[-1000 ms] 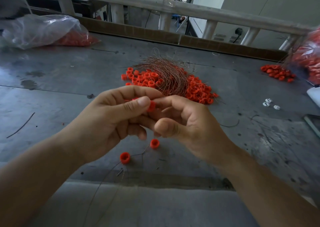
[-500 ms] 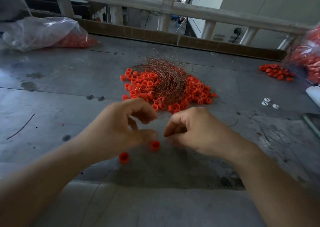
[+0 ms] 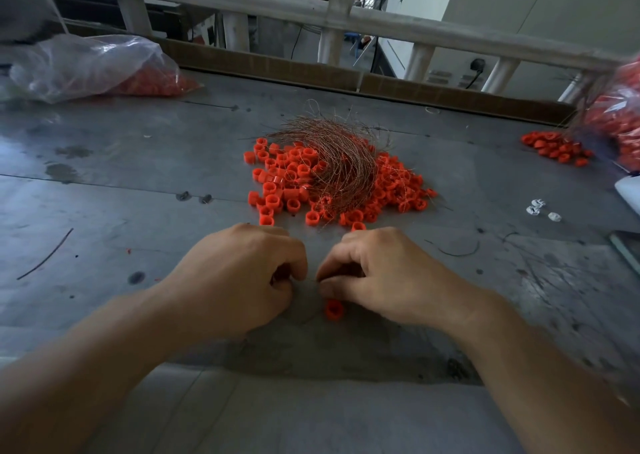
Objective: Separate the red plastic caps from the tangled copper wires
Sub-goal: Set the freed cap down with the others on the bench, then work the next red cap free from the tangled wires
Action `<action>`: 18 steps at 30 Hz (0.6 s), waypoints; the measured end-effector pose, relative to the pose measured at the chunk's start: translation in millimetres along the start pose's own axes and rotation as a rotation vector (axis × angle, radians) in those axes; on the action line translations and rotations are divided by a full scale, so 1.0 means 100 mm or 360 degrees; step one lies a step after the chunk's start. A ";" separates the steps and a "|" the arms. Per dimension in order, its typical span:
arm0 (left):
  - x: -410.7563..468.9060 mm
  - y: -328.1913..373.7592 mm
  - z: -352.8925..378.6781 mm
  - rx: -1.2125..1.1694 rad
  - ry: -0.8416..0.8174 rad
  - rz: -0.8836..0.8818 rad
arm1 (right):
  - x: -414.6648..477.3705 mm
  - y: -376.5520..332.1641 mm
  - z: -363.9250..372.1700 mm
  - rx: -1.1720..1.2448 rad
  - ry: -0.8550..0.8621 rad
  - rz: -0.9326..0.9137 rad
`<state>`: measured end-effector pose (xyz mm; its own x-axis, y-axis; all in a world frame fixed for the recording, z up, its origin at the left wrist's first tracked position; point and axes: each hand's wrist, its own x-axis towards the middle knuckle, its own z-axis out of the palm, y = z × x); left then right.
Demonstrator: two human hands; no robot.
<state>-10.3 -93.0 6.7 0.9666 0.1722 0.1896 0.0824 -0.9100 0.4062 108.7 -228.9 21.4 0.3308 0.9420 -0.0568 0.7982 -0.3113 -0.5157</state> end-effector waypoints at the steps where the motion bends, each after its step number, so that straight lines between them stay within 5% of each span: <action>1: 0.00 -0.01 -0.01 -0.0001 0.0001 -0.0028 | 0.00 -0.01 -0.01 0.0022 -0.0018 -0.0003; 7: 0.00 -0.03 -0.04 -0.0017 -0.0028 -0.0040 | -0.03 0.02 -0.10 -0.0035 -0.0366 0.0021; 13: 0.00 -0.02 -0.12 -0.0364 -0.0184 0.0103 | 0.04 -0.05 0.05 -0.0151 0.0059 -0.0088; 18: 0.01 -0.03 -0.06 -0.0327 -0.0204 0.0196 | 0.03 -0.02 0.02 -0.0034 0.0005 -0.0129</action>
<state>-10.7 -87.4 11.3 0.9902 0.0041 0.1394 -0.0758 -0.8234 0.5624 107.4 -225.1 20.8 0.2663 0.9638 -0.0130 0.8330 -0.2369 -0.5000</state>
